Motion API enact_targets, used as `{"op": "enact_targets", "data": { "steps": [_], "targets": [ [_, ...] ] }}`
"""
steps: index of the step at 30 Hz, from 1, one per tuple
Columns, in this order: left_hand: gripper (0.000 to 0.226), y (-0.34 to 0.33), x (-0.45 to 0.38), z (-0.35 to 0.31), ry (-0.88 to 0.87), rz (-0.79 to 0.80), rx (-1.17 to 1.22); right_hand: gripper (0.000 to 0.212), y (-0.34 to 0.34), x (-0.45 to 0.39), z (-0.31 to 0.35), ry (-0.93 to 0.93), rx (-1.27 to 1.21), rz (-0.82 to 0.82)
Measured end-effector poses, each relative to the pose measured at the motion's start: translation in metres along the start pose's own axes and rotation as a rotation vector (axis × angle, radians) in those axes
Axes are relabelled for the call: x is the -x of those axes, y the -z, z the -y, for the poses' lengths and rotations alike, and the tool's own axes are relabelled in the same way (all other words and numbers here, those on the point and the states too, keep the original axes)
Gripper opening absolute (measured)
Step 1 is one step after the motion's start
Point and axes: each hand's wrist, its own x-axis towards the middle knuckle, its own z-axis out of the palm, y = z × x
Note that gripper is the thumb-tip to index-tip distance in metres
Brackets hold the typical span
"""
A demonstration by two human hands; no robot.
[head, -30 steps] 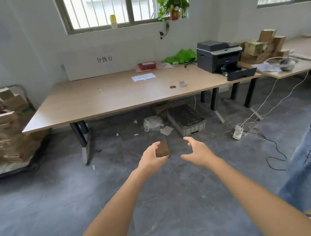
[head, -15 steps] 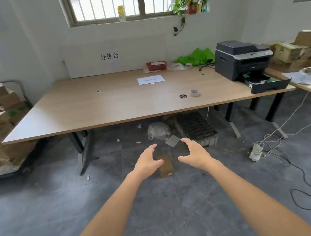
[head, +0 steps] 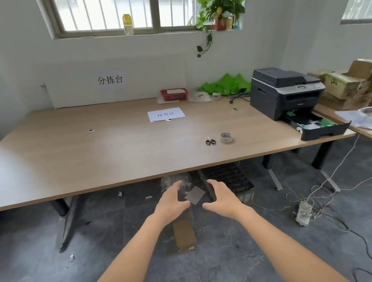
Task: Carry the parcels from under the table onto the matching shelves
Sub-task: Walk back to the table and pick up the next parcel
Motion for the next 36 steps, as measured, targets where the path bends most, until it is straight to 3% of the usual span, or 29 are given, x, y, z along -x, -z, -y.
{"op": "enact_targets", "data": {
  "steps": [12, 19, 29, 36],
  "targets": [
    [0.072, -0.020, -0.155, 0.004, 0.080, -0.004, 0.017, 0.083, 0.038, -0.161, -0.051, -0.027, -0.038, 0.060],
    [0.072, -0.032, -0.215, 0.031, 0.179, 0.004, 0.077, 0.081, 0.027, -0.237, -0.072, -0.035, -0.027, 0.150],
    [0.072, -0.045, -0.272, 0.124, 0.337, 0.073, 0.121, 0.078, -0.047, -0.318, -0.094, -0.129, -0.023, 0.263],
    [0.074, -0.118, -0.317, 0.244, 0.413, 0.128, 0.083, 0.078, -0.153, -0.389, -0.170, -0.190, -0.015, 0.311]
  ]
}}
